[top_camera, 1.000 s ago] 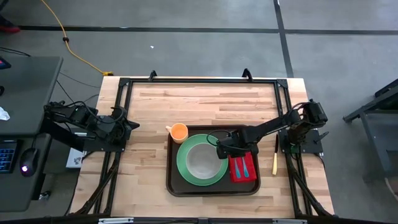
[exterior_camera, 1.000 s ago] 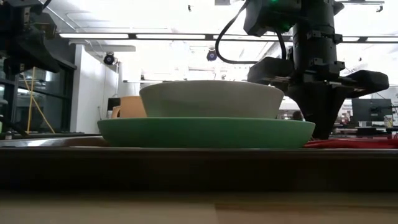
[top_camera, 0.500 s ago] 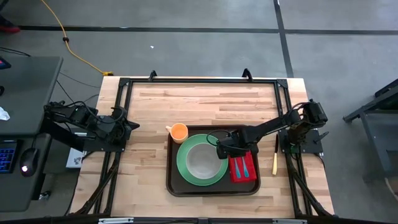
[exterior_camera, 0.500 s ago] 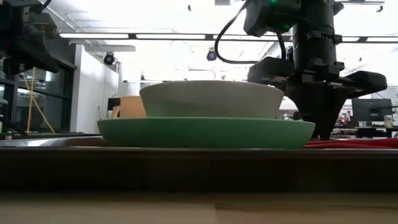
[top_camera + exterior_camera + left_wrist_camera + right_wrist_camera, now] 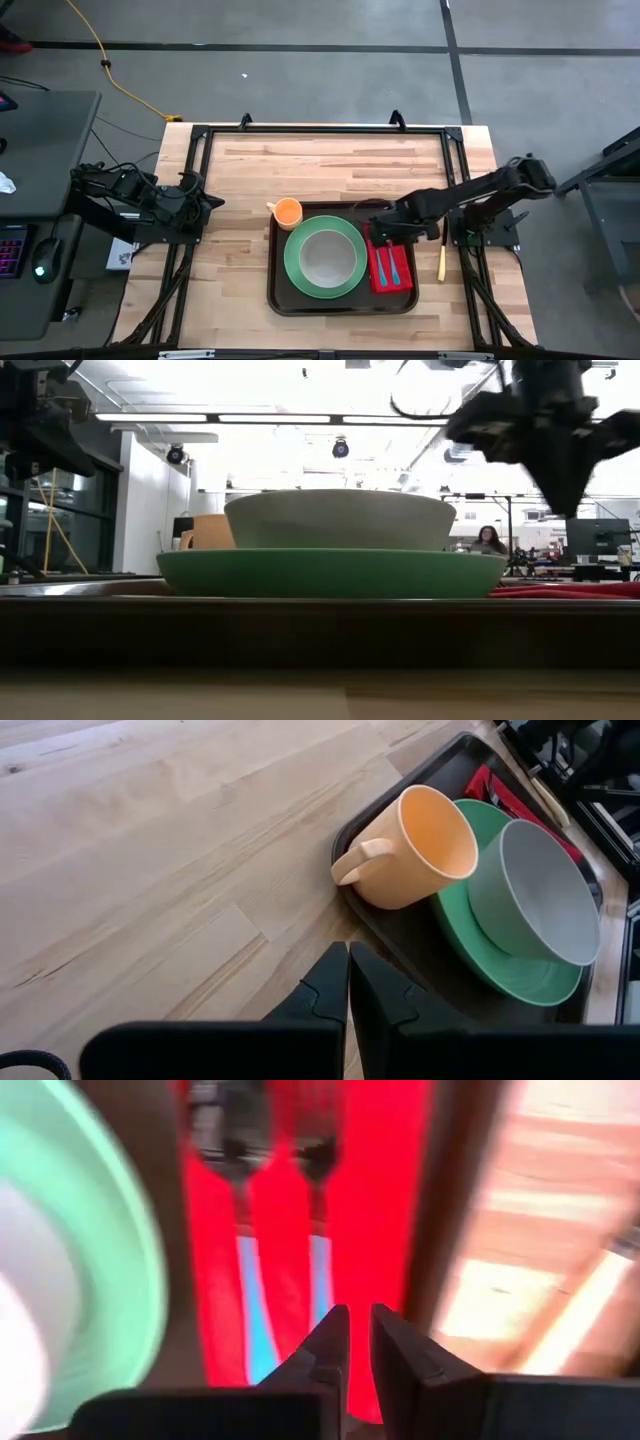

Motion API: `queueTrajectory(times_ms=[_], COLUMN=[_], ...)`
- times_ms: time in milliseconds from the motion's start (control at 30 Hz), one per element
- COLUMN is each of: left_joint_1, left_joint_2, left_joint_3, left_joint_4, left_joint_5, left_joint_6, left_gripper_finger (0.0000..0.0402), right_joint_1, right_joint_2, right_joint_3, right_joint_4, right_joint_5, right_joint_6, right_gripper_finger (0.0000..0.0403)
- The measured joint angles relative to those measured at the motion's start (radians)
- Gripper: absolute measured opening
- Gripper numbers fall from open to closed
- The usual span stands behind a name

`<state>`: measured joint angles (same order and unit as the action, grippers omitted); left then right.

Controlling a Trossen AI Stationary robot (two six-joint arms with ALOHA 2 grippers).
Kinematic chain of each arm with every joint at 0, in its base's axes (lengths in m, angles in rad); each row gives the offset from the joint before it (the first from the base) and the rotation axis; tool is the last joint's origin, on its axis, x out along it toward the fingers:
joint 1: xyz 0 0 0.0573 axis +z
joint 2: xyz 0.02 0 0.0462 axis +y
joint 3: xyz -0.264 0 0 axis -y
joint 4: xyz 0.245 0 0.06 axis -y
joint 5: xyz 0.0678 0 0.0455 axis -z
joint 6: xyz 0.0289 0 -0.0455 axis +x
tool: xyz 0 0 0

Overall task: Set up tray
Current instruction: Put the yellow table knife to the right side of the blue fork on top of the red table napkin on the brown serving tray

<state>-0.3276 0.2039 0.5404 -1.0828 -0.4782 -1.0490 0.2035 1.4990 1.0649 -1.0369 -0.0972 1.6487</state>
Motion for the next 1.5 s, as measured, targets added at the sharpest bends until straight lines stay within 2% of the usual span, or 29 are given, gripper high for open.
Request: queueTrajectory(times_ms=[300, 567, 900, 1000, 1233, 1333, 1500], left_joint_1=[0.000, 0.000, 0.000, 0.000, 0.000, 0.000, 0.000], left_joint_2=[0.000, 0.000, 0.000, 0.000, 0.000, 0.000, 0.000], left_joint_3=[0.000, 0.000, 0.000, 0.000, 0.000, 0.000, 0.000], left_joint_4=[0.000, 0.000, 0.000, 0.000, 0.000, 0.000, 0.002], left_joint_5=[0.000, 0.000, 0.000, 0.000, 0.000, 0.000, 0.000], left_joint_6=[0.000, 0.000, 0.000, 0.000, 0.000, 0.000, 0.000], left_gripper_finger=[0.0044, 0.0044, 0.0044, 0.0044, 0.0044, 0.0044, 0.0044], right_joint_1=[0.024, 0.113, 0.223, 0.250, 0.292, 0.298, 0.302], right_joint_2=[-0.124, -0.138, -0.138, -0.138, -0.138, -0.138, -0.137], right_joint_3=[0.000, 0.000, 0.000, 0.000, -0.009, -0.068, -0.224], right_joint_4=[-0.301, -0.406, -0.416, -0.416, -0.412, -0.348, -0.104], right_joint_5=[-0.044, -0.065, -0.121, -0.148, -0.137, -0.142, -0.198], right_joint_6=[0.092, 0.148, 0.252, 0.284, 0.318, 0.323, 0.338], right_gripper_finger=[0.0015, 0.0034, 0.0064, 0.0067, 0.0067, 0.0067, 0.0067])
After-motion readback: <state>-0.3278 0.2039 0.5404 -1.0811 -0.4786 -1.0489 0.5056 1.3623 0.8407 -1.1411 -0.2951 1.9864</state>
